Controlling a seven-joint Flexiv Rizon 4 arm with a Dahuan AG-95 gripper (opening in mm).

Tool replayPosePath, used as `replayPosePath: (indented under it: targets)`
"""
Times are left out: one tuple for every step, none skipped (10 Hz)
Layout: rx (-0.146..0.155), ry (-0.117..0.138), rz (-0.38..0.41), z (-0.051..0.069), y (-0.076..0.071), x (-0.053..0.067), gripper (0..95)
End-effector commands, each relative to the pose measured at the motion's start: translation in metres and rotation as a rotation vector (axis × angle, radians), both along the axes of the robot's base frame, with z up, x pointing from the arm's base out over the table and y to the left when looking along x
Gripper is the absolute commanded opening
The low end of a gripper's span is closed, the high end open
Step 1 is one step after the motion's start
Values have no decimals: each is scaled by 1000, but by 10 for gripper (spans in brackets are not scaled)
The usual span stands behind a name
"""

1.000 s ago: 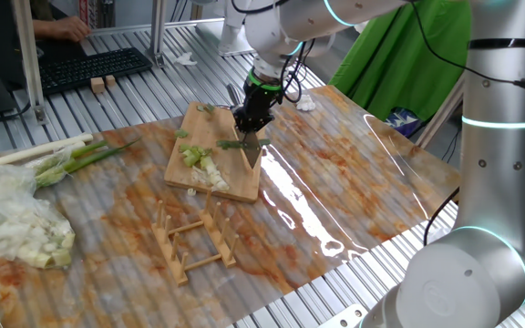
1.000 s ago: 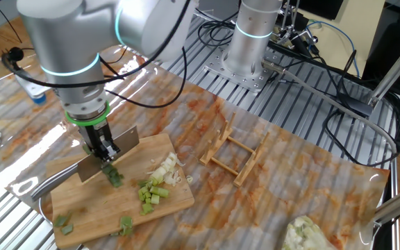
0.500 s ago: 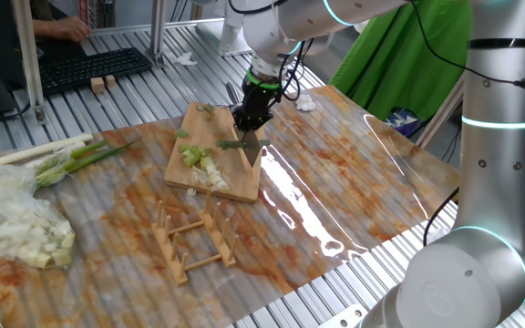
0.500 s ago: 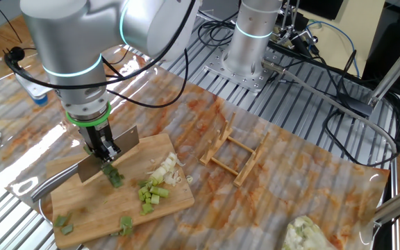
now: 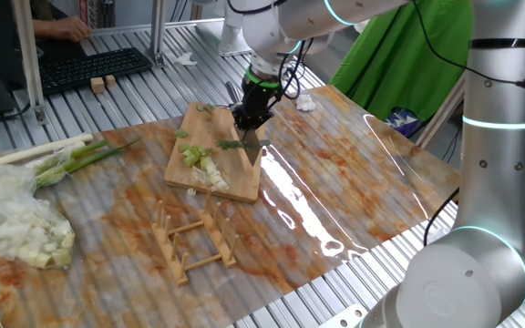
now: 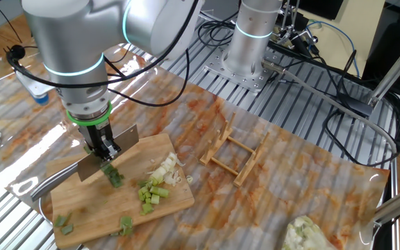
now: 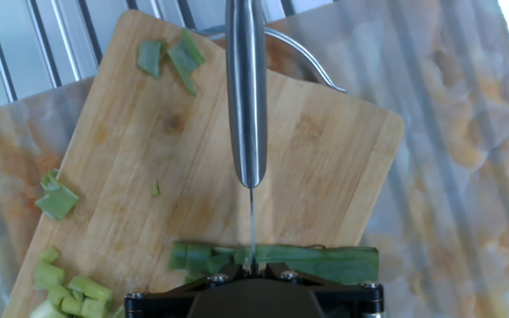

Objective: Chop the scallions

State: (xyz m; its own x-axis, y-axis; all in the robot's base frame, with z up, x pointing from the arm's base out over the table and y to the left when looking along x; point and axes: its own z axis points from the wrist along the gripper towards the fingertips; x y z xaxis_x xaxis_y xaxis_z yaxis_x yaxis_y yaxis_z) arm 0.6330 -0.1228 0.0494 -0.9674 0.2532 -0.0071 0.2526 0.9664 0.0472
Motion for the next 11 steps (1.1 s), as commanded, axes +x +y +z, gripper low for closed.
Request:
replayPosePath:
  targets:
    - [-1, -1, -1, 4, -2, 0, 0]
    - [-1, 1, 5, 6, -4, 1, 0]
    - [-1, 4, 11, 6, -6, 2, 0]
    - [0, 5, 15, 7, -8, 3, 0]
    - [3, 7, 17, 7, -10, 3, 0]
    - [4, 8, 15, 8, -10, 3, 0]
    - [2, 11, 7, 8, -10, 3, 0]
    - [2, 15, 5, 8, -10, 3, 0]
    - [0, 15, 4, 8, -11, 4, 0]
    - [1, 14, 7, 7, -12, 4, 0]
    - [2, 14, 8, 7, -12, 4, 0]
